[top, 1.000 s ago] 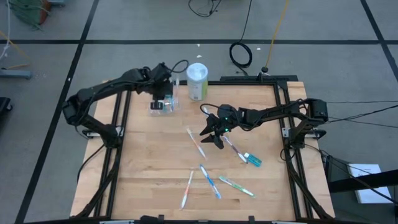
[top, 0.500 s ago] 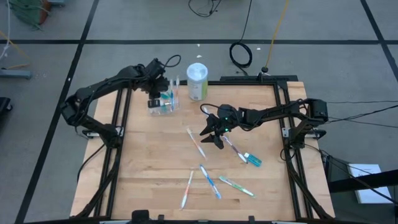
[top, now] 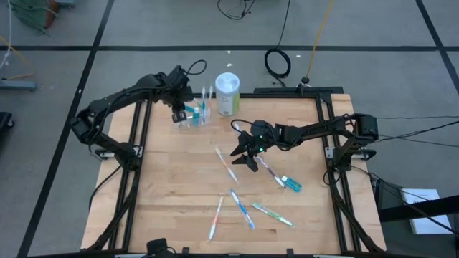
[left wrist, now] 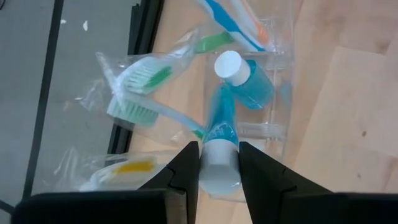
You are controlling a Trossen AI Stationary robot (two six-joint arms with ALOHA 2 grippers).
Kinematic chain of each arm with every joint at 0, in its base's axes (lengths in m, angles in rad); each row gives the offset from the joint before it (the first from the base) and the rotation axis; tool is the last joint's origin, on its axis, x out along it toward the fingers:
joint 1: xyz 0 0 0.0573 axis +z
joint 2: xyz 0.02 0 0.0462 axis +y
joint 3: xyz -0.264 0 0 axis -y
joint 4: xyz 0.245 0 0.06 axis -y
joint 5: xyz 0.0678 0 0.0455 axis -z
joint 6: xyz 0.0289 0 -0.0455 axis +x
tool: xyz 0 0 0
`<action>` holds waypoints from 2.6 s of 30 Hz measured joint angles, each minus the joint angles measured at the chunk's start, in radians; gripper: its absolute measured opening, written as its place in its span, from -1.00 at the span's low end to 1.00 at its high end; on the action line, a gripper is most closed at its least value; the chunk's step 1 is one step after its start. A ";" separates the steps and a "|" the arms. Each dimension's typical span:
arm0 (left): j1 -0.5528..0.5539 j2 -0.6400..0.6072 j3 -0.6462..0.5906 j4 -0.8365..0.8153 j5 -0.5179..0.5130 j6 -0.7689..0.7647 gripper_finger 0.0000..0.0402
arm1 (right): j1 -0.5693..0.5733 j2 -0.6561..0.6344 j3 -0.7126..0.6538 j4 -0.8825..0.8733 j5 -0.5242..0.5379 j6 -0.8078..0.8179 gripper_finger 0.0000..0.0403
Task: Pick & Place toothbrushing station
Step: Put the left mouthwash into the transparent organizer, then put the top green toothbrush into the transparent organizer
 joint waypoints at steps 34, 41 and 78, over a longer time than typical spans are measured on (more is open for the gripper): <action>0.028 -0.002 -0.049 0.070 0.093 -0.001 -0.54 | 0.000 0.000 0.000 0.002 0.000 -0.014 -0.13; 0.026 -0.002 -0.124 0.184 0.068 -0.009 -0.54 | 0.000 0.000 0.000 0.010 0.000 -0.018 -0.13; 0.003 -0.001 -0.130 0.235 -0.188 -0.017 -0.26 | 0.000 0.000 0.000 0.008 0.000 -0.019 -0.13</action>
